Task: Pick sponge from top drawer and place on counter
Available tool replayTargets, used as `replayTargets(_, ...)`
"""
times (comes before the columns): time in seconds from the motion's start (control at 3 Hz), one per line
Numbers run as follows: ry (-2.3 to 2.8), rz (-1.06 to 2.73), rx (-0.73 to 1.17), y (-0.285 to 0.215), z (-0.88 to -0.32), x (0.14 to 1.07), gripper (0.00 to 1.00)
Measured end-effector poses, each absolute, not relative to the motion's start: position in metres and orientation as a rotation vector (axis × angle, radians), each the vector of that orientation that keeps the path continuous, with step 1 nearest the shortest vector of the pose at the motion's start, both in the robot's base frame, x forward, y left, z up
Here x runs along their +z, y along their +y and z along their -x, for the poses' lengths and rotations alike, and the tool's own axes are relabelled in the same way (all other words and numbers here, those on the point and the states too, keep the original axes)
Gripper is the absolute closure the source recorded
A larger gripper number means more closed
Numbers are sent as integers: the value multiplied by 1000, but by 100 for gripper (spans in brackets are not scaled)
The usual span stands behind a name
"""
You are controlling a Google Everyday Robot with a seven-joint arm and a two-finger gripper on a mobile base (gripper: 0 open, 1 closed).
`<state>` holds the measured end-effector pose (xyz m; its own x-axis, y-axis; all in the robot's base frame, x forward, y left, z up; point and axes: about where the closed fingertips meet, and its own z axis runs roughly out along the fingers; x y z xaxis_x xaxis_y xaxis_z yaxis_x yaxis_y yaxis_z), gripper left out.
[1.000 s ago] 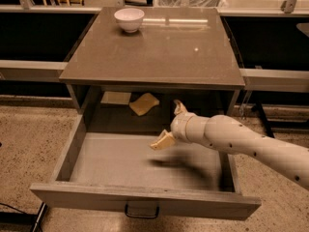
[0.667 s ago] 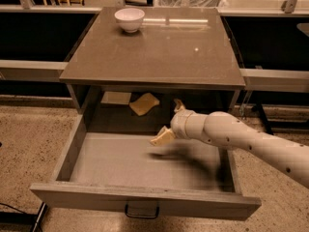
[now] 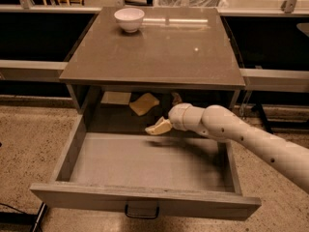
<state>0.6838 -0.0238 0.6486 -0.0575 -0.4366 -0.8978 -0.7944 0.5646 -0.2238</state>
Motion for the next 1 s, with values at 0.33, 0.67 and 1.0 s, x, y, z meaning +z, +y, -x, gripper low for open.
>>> replayTargets(0.33, 1678, 1003, 427, -13, -705, 645, 0)
replayTargets(0.67, 1709, 1005, 461, 7, -718, 639, 0)
replayTargets(1.0, 1731, 1008, 500, 24, -725, 630, 0)
